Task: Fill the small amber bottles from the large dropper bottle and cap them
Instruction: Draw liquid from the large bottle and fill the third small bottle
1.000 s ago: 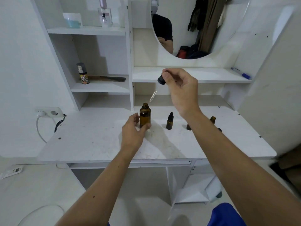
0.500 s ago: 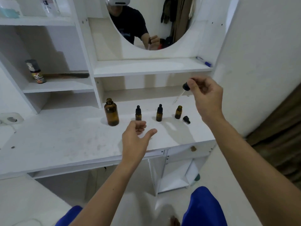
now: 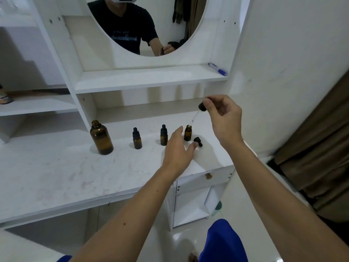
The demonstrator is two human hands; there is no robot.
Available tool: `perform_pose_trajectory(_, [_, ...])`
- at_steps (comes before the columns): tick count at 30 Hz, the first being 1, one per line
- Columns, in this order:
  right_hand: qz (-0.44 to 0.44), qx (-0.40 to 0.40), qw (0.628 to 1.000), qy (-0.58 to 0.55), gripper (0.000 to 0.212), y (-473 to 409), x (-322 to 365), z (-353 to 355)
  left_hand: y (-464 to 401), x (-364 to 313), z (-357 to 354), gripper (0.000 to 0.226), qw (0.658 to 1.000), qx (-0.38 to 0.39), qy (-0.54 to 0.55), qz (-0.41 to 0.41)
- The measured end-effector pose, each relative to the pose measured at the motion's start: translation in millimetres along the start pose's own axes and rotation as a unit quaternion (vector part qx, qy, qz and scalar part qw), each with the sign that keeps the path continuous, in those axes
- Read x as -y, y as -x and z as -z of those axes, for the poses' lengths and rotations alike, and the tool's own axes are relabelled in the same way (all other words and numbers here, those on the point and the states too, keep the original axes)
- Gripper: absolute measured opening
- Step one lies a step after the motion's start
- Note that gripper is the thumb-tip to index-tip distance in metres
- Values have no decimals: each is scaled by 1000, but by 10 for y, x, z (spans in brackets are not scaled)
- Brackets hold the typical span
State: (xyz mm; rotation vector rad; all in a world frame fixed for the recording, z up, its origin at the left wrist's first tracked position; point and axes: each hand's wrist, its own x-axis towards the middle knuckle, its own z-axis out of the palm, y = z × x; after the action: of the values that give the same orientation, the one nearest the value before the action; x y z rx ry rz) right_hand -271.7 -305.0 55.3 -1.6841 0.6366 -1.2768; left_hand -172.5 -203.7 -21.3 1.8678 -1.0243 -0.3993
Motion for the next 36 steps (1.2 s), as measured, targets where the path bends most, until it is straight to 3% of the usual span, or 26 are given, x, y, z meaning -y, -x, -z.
perform_pose_trajectory(10, [-9, 34, 999, 32, 8, -2, -94, -105, -246, 100, -69, 31, 997, -53, 44, -21])
perform_pose_trajectory(36, [-22, 29, 998, 57, 9, 37, -57, -175, -249, 167, -90, 27, 996, -62, 49, -39])
